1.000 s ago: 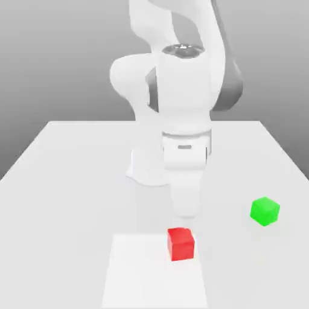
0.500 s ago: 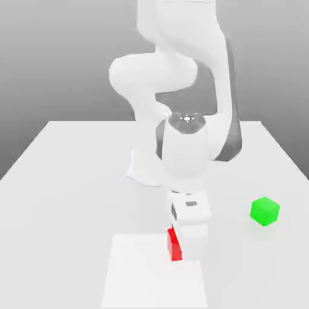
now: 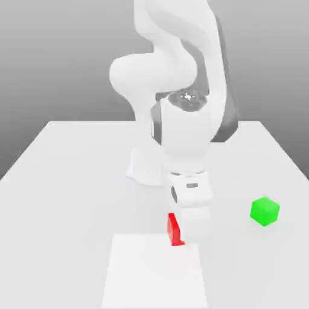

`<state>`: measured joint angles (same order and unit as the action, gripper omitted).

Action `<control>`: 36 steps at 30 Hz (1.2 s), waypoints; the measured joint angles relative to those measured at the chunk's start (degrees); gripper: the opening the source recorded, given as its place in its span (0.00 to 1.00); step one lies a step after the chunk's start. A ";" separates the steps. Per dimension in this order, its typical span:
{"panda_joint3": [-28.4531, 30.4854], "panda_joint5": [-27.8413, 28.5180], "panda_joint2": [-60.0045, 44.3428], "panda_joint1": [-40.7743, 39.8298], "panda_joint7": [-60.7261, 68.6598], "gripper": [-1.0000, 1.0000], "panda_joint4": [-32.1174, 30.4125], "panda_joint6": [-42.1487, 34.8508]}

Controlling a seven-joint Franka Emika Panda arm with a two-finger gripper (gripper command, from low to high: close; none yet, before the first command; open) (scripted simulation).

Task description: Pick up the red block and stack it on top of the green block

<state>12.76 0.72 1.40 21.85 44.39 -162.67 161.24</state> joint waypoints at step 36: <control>-22.81 2.46 -5.46 20.01 -52.70 1.00 1.24 4.10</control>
<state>-10.05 3.19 -4.06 41.87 -8.32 -161.43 165.34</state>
